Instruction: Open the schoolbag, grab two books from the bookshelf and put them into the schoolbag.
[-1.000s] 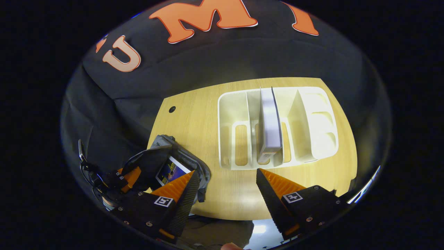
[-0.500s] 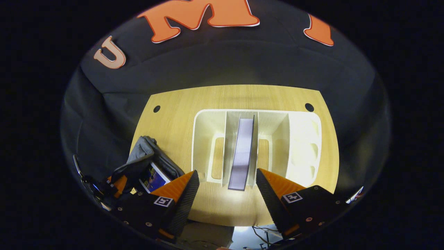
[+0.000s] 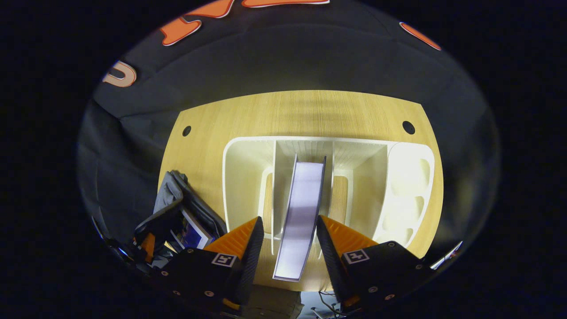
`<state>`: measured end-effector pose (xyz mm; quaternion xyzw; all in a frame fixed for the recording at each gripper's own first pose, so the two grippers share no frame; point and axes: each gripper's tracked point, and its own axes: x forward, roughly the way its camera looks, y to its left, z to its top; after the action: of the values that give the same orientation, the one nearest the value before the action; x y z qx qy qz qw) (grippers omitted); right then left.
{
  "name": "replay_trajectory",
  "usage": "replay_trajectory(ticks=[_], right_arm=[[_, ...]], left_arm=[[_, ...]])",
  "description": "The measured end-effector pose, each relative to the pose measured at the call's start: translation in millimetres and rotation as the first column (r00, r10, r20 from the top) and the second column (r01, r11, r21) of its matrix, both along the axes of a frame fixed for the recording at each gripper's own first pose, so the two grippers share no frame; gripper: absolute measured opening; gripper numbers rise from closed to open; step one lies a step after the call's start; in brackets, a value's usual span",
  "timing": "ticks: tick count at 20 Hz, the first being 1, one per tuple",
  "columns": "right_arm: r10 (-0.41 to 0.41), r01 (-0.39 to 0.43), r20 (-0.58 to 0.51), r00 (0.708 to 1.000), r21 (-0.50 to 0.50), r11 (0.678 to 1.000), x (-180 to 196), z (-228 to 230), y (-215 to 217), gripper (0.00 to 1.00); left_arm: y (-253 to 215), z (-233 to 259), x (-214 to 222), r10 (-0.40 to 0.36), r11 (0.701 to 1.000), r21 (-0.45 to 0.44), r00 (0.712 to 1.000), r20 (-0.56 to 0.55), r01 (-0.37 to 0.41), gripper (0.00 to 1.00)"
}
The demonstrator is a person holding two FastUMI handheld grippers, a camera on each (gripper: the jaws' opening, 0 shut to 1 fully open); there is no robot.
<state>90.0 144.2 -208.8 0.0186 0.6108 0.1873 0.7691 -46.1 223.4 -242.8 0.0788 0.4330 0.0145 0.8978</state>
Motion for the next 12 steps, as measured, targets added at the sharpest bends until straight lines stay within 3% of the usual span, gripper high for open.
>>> replay_trajectory(ticks=[4, 9, 12], right_arm=[[-0.055, 0.055, -0.057, 0.997, -0.006, 0.998, 3.4, -12.6, -1.4, 0.51], [-0.082, 0.081, -0.029, 0.996, -0.044, 0.996, 7.9, -17.3, -11.8, 0.37], [-0.082, 0.082, -0.016, 0.996, -0.047, 0.996, 5.0, -13.2, -18.5, 0.35]], left_arm=[[-3.6, -2.0, -2.0, 0.024, 1.0, 0.014, 1.0, -0.003, -0.024, 0.06], [-9.6, -4.7, -2.4, 0.036, 0.999, 0.02, 0.999, 0.003, -0.036, 0.06], [-9.2, -2.7, -3.0, 0.034, 0.999, 0.02, 0.999, 0.007, -0.034, 0.06]])
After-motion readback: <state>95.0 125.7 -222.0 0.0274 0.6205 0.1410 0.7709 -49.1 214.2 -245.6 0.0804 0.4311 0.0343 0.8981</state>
